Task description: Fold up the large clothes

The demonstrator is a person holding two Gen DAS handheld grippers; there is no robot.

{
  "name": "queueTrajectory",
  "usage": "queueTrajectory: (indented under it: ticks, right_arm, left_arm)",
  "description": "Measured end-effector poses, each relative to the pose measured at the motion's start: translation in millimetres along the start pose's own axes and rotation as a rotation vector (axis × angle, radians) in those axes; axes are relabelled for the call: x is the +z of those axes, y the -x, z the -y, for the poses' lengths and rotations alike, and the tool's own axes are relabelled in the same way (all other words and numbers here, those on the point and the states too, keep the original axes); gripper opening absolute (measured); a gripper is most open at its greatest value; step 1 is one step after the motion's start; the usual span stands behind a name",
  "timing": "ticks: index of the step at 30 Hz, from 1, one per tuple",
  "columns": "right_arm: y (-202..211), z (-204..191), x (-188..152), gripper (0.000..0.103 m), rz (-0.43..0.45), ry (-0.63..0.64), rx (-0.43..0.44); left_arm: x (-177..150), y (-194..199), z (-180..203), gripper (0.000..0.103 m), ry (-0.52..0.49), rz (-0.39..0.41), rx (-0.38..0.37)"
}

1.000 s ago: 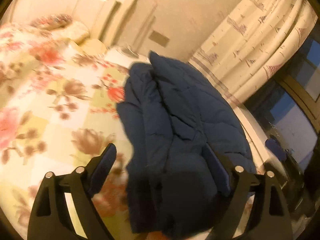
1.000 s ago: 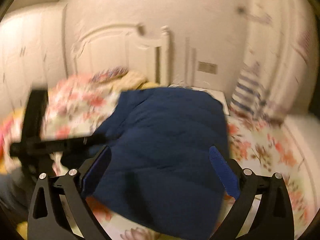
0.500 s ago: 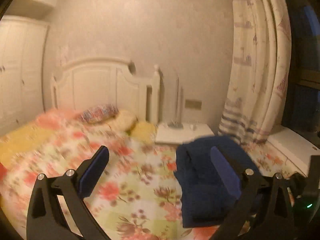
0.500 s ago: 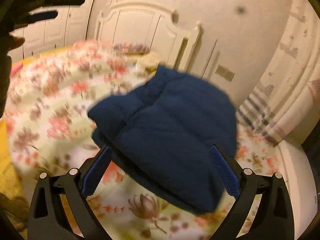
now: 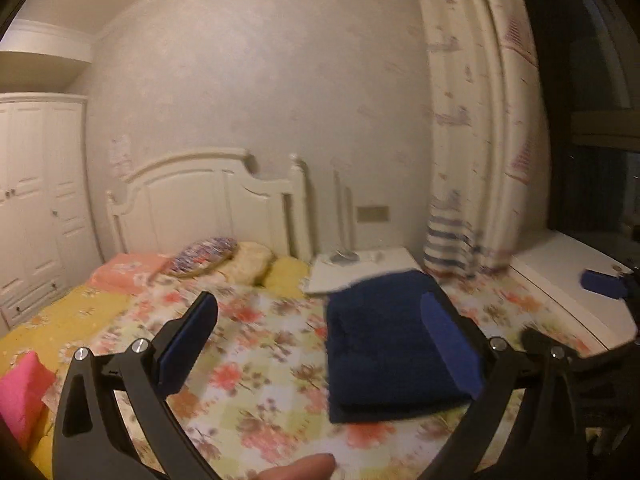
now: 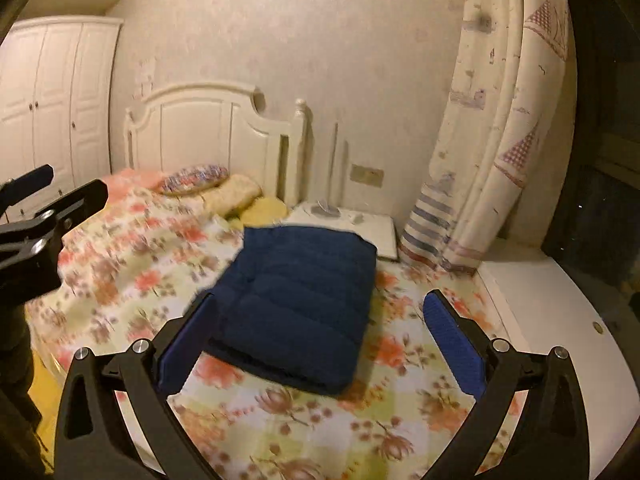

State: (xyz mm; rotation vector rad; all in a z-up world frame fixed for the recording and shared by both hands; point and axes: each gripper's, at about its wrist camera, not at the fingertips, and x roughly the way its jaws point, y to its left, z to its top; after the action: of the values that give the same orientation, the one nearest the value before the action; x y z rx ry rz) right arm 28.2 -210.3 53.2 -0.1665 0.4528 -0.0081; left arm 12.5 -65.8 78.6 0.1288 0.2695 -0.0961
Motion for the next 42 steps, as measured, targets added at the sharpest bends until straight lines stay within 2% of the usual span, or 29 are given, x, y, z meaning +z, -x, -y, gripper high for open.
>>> queueTrajectory:
  ticks: [3, 13, 31, 42]
  right_arm:
    - [-5, 2, -11, 0.098, -0.025, -0.017, 0.031]
    - [-25, 5, -28, 0.098, -0.080, -0.056, 0.036]
    - [-32, -6, -34, 0.098, -0.097, -0.049, 0.064]
    - [-32, -6, -34, 0.098, -0.096, -0.050, 0.066]
  left_arm:
    - [-11, -6, 8, 0.101, -0.014, -0.030, -0.011]
    - [-40, -34, 7, 0.101, 0.006, -0.146, -0.008]
    - [-46, -38, 7, 0.101, 0.006, -0.168, -0.018]
    - [-46, -40, -2, 0.101, 0.026, -0.168, 0.002]
